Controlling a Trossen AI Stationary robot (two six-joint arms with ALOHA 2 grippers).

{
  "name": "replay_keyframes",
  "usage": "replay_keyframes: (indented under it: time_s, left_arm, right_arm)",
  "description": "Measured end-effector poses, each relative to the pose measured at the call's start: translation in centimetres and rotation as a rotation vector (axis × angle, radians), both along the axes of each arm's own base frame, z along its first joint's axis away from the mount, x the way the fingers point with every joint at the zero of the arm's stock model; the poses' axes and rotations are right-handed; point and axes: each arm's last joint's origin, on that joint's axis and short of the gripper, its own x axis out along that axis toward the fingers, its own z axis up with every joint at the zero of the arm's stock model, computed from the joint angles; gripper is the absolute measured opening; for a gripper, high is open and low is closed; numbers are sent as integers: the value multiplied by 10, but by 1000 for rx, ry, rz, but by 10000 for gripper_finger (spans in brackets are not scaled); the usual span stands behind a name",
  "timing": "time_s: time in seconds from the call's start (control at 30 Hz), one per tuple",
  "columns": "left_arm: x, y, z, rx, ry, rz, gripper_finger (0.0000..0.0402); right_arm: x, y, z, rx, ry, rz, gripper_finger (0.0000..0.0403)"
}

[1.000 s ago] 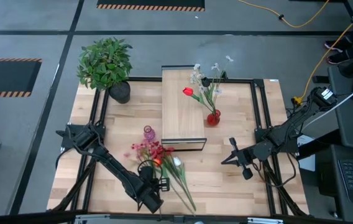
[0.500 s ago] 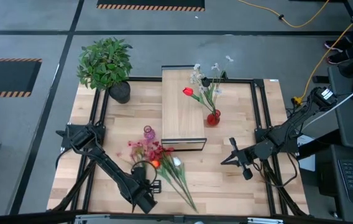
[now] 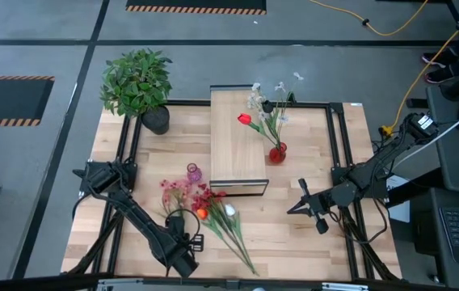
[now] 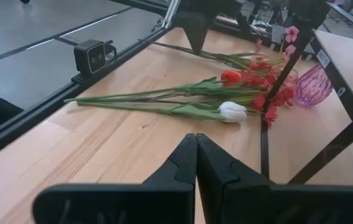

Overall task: Pick and place flowers into a vace then onto a shelf
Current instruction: Put the pink flowers into the violet vase

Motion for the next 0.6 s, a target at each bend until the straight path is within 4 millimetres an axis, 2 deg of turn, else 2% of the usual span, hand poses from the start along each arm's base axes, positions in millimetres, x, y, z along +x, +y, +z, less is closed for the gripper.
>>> replay_keyframes:
  time_s: [0.6]
  left_arm:
    - [2, 9, 1, 61, 6, 22, 133]
  right_arm:
    - [0, 0, 0, 2, 1, -1, 7]
